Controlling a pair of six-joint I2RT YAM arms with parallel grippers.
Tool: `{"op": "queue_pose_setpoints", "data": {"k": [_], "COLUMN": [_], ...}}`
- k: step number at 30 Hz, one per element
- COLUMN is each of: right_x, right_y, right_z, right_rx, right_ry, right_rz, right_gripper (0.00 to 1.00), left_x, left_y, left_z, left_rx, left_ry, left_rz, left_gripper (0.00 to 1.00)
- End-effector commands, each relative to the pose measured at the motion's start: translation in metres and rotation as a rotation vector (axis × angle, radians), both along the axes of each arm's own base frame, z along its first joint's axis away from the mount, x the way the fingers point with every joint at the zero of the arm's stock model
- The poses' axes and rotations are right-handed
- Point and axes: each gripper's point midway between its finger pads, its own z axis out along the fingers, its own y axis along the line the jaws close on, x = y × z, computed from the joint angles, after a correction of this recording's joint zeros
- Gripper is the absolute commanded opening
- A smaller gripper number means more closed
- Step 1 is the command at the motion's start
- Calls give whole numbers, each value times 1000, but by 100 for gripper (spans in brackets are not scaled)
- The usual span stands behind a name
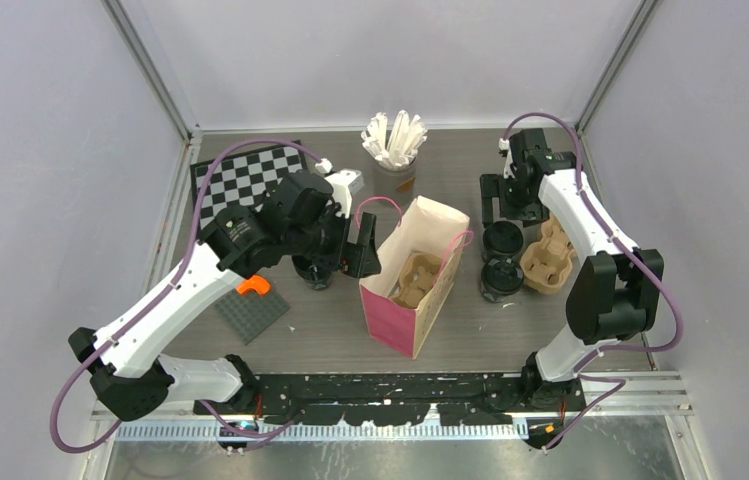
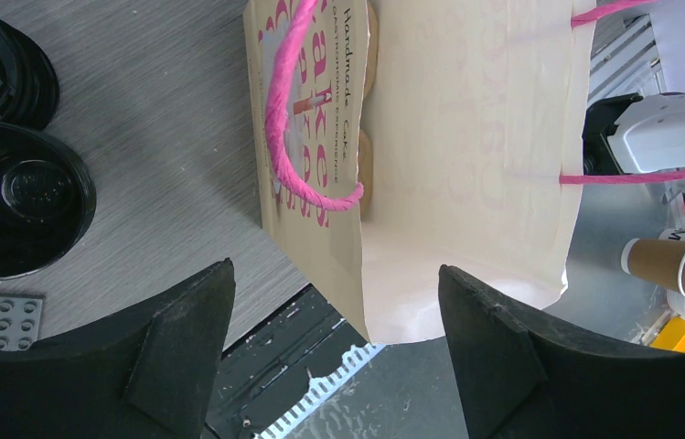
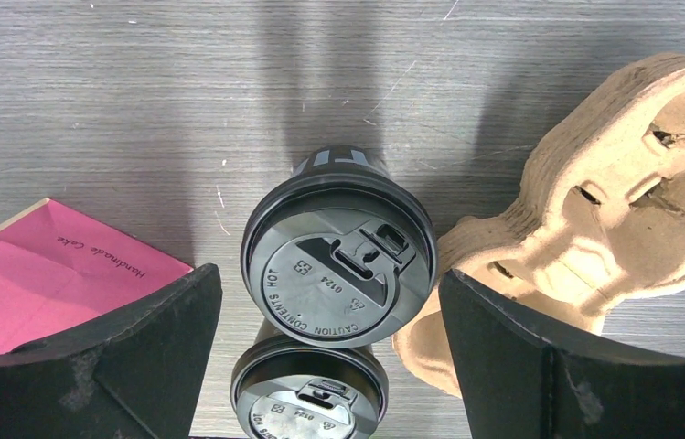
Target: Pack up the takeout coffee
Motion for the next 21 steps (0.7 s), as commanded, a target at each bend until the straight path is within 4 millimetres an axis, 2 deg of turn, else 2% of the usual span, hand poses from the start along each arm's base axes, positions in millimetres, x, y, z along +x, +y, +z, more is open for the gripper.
{"op": "queue_pose_setpoints", "data": {"k": [1, 12, 21], "right_x": [4, -3, -4], "right_y": [-4, -4, -4], "right_z": [10, -5, -6], "right_rx": [-14, -9, -13], "right_ry": [-28, 0, 15], "right_rz": [3, 11, 13], "right_gripper": [93, 93, 92], "left_x": [4, 2, 4], "left_y": [0, 7, 7], "left_z": [17, 17, 21], "left_rx": [-32, -35, -46], "left_ry": [-51, -67, -79], "left_rz": [-1, 22, 32], "left_gripper": [83, 83, 83]}}
